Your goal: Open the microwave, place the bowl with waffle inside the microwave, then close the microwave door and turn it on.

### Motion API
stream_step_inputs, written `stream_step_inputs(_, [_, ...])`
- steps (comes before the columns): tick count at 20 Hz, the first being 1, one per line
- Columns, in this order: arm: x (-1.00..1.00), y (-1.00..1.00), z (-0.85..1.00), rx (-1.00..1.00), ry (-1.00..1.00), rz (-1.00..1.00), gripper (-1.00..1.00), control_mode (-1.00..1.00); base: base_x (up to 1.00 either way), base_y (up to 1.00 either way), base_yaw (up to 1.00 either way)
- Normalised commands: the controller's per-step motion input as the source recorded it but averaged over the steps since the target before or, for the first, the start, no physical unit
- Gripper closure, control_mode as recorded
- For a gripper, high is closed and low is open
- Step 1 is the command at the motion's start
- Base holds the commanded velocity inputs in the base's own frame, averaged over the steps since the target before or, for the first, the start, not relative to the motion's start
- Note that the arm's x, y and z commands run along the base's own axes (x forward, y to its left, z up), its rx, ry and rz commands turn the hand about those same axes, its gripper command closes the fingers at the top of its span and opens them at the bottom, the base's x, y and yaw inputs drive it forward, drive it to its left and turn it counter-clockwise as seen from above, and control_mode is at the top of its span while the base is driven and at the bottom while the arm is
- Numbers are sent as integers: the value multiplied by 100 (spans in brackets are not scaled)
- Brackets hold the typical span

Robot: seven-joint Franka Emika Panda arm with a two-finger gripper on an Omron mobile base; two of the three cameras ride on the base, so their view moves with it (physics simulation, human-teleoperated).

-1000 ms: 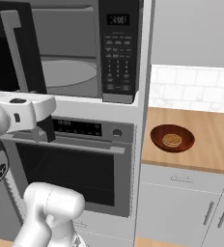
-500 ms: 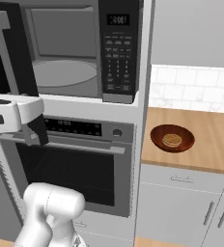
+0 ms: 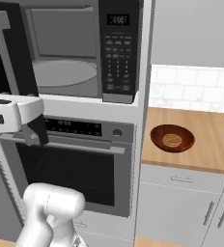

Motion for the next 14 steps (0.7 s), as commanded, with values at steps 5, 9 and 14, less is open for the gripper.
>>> stream_step_inputs(5, [-2, -2, 0, 0, 0, 1, -100, -100, 0, 0, 0])
stream_step_inputs(9, [-62, -9, 0, -1, 0, 20, -100, -100, 0, 0, 0])
stream_step_inputs(14, [-81, -7, 0, -1, 0, 19, -100, -100, 0, 0, 0])
